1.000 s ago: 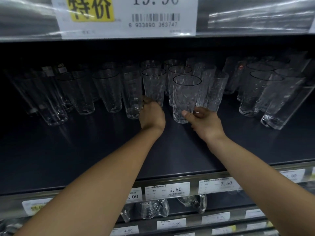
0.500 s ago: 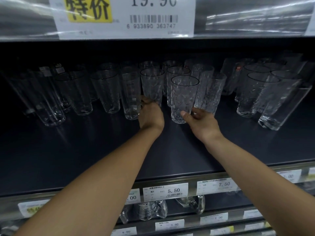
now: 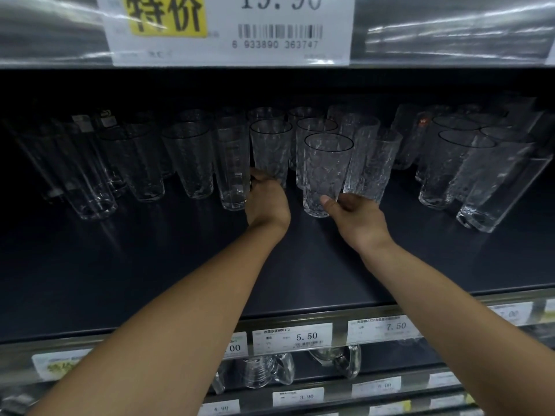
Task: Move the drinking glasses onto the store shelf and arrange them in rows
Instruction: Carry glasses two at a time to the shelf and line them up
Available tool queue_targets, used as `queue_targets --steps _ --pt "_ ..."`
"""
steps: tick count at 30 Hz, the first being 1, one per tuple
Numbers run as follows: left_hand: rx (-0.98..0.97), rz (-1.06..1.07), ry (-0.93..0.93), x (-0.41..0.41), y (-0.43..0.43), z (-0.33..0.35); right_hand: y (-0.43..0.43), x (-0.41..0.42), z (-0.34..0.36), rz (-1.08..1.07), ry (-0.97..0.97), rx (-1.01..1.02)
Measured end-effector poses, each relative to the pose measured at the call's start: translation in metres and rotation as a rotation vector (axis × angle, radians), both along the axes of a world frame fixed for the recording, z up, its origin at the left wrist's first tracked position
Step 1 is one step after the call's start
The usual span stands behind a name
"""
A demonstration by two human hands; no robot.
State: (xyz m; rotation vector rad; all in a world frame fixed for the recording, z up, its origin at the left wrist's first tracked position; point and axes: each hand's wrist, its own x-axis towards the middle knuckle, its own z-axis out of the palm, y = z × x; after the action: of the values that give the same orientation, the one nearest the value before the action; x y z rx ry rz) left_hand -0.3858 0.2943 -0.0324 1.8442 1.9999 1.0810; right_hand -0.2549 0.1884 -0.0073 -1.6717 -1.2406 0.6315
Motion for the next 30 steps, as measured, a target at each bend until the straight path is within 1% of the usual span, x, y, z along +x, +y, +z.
queue_targets --steps 4,7,16,26,30 --pt "0.007 -0.002 0.038 -0.001 0.002 -0.001 -0.001 0.000 0.000 0.006 0.000 -0.001" --pt "0.009 0.006 0.017 -0.001 0.002 0.000 -0.001 0.000 0.001 0.003 -0.012 0.000" --pt "-0.013 0.013 0.057 0.000 -0.004 0.005 -0.001 -0.003 0.003 -0.029 -0.025 -0.006" --pt "-0.022 0.021 0.027 0.001 -0.009 0.010 0.006 -0.001 -0.001 -0.051 -0.060 -0.017" --pt "-0.018 0.029 0.058 0.000 -0.011 0.011 0.007 0.000 -0.003 -0.060 -0.091 -0.022"
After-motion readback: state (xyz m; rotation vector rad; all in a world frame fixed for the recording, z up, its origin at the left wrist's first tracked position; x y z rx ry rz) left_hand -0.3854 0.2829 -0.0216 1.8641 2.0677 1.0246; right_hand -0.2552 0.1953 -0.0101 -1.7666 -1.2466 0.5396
